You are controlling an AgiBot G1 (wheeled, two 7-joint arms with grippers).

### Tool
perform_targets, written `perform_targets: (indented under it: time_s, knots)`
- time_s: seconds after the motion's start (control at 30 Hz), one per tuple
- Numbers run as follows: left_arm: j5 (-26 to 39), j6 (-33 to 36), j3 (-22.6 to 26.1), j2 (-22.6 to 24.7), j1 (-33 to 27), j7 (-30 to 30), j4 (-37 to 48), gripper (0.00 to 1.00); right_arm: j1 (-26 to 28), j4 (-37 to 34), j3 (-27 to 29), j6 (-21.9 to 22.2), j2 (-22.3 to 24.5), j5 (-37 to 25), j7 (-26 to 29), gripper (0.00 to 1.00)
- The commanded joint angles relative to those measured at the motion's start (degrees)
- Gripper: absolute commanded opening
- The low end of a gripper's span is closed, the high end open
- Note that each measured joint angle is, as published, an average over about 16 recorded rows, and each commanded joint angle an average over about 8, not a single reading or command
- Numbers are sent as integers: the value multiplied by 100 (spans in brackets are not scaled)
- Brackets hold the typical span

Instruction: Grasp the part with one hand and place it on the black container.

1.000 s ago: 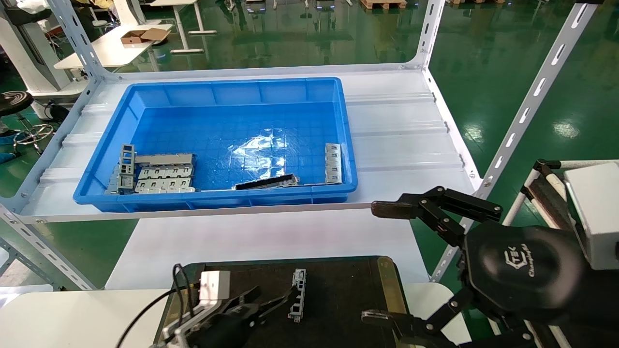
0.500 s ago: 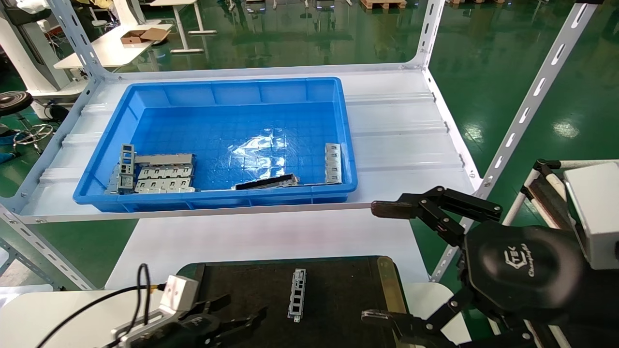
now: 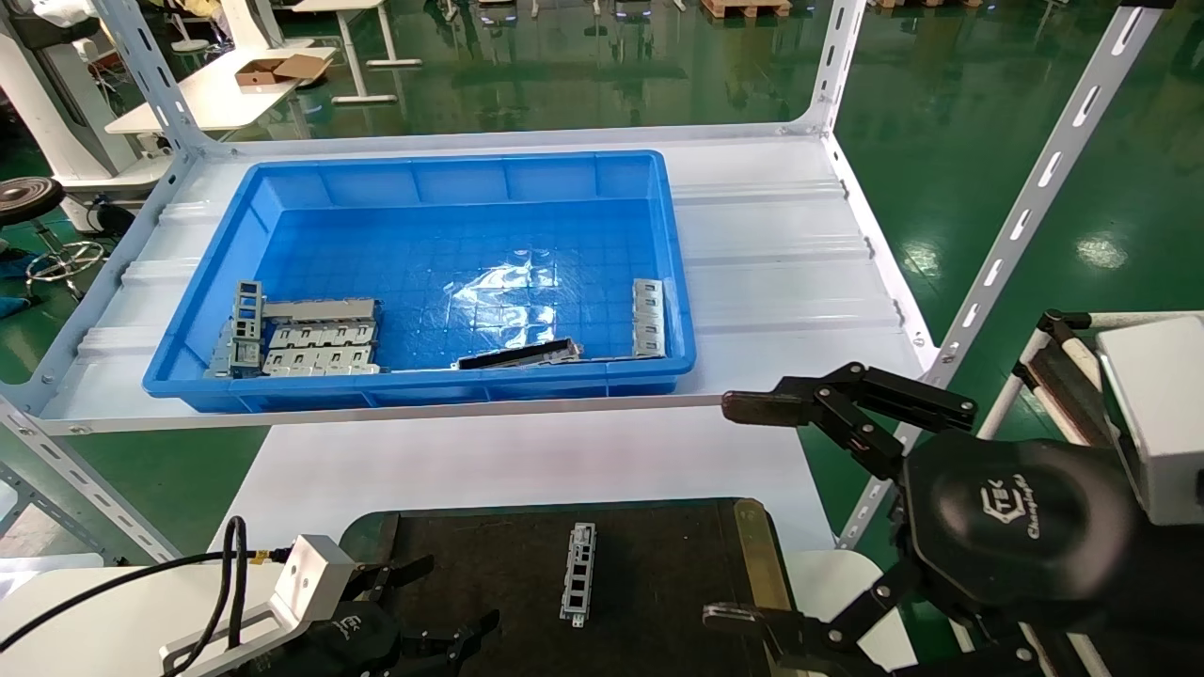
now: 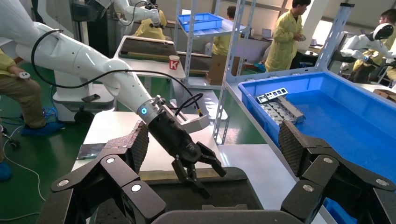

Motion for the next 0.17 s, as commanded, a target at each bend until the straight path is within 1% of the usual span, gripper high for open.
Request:
perform_targets:
  time_s: [0.03, 0.17]
  knots:
    - [-27, 271, -97, -40, -49, 285, 93, 100, 0, 0, 0, 0, 0, 0, 0, 100]
    - [-34, 445, -139, -66, -117, 436, 171, 100, 0, 0, -1, 0, 0, 0, 0, 100]
